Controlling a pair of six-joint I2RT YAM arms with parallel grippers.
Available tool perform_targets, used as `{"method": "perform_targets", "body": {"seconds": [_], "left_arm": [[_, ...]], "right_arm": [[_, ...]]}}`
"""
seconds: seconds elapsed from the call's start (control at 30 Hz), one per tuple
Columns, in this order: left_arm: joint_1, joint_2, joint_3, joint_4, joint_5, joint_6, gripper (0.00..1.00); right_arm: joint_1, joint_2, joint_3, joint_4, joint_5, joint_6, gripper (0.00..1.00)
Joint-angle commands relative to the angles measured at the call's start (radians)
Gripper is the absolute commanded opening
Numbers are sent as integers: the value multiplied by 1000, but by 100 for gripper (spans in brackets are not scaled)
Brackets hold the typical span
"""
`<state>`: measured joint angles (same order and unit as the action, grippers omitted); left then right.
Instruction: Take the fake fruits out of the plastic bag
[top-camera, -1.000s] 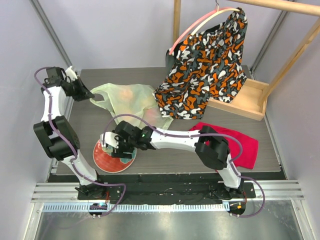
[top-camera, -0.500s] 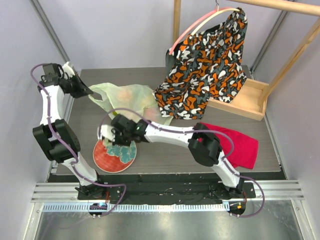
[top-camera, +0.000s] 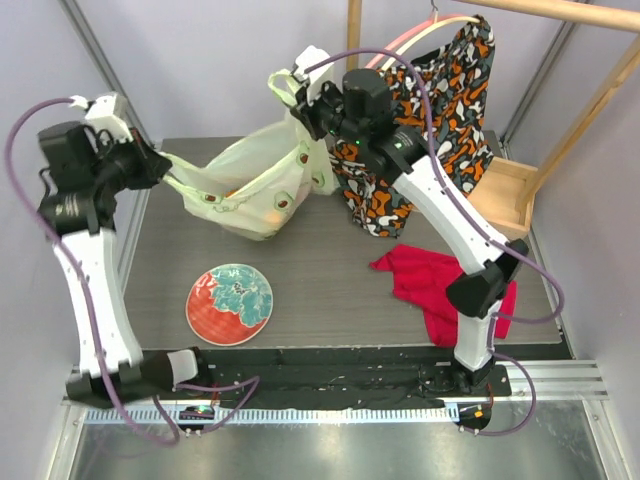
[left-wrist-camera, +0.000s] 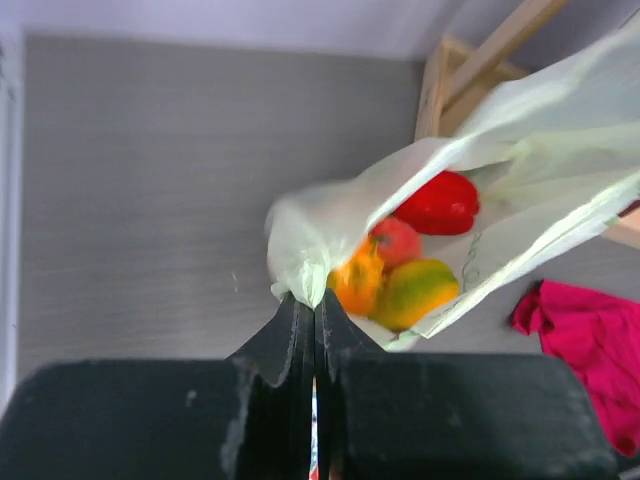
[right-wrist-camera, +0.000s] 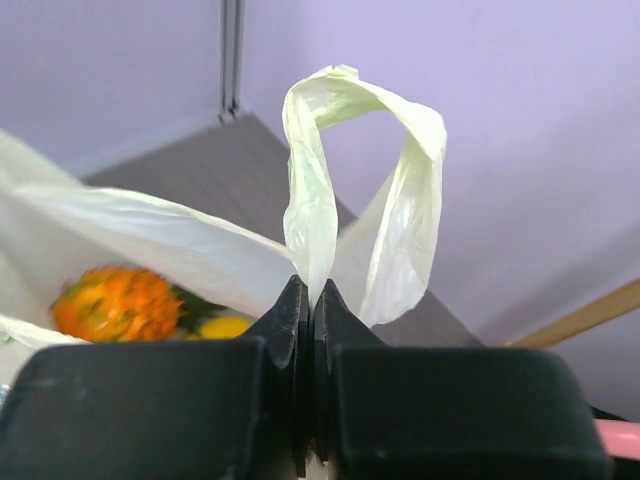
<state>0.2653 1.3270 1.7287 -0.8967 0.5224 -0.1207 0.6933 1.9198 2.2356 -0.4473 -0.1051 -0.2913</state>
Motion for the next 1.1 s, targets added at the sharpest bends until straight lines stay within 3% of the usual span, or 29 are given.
{"method": "perform_targets", "body": {"seconds": [0.0,0.1,0.27,0.43,0.5,0.67,0.8,0.93,1.03,1.07], "left_arm": [[-14,-88,7,129,-54,-33,0],[-14,54,86,50,-76,-65,0],[-17,276,161,73,-67,-143,0],[-21,559,448,74,-110,-122,0],[-21,607,608,77,-137,-111,0],[-24,586,726,136,-99,-100,0],[-26,500,669,140,-42,-97,0],[-34,411,544,105,4,-63,0],[-40,295,269,94,33,-22,0],[-44,256,103,108,28,-7,0]], "right_arm": [[23,-30,-40,105,16,95,1],[-18,63,36,128,-13,171,1],[-67,318,237,116,-36,228,1],[-72,453,328,286,2,199,1],[-74,485,385,340,5,176,1],[-75,404,336,478,15,129,1],[-95,259,121,577,8,141,1],[-98,135,-43,568,-1,138,1],[-98,37,-264,564,-21,132,1],[-101,7,-389,565,-33,136,1]]}}
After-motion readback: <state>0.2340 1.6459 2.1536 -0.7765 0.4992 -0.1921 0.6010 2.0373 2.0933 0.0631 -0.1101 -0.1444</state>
